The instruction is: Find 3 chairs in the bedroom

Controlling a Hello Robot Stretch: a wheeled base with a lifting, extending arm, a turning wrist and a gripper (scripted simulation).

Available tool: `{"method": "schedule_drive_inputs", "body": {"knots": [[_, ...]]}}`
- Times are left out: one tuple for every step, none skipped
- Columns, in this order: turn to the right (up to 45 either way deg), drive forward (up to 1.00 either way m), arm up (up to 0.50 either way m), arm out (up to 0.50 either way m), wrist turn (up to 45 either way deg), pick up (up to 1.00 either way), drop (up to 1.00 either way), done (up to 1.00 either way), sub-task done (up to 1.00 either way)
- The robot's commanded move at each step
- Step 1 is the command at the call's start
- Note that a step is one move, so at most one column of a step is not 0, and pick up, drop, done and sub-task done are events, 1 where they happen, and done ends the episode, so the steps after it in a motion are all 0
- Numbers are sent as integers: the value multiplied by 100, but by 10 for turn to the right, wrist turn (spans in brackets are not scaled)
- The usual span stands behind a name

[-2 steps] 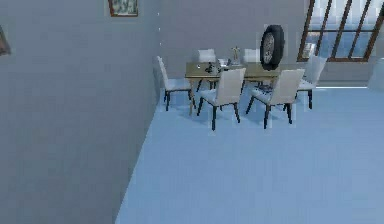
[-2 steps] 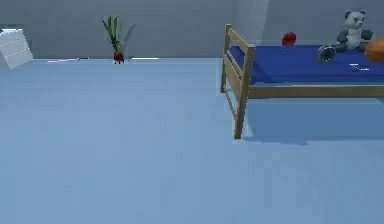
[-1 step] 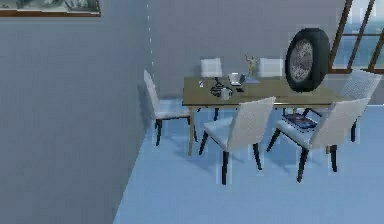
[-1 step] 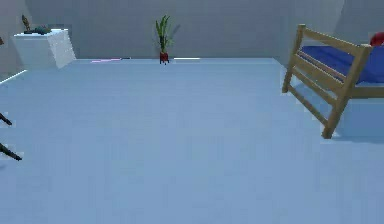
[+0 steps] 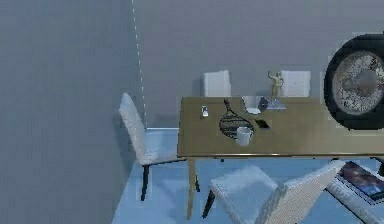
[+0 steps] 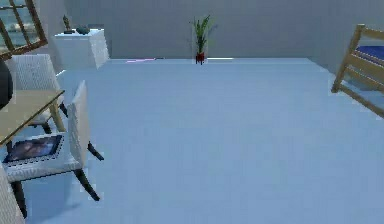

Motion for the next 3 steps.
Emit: {"method": "schedule_drive_inputs", "body": {"knots": [[210, 0, 0, 0, 0, 0, 0, 0, 0], [0, 0, 0, 0, 0, 0, 0, 0, 100], [450, 0, 0, 0, 0, 0, 0, 0, 0]]}}
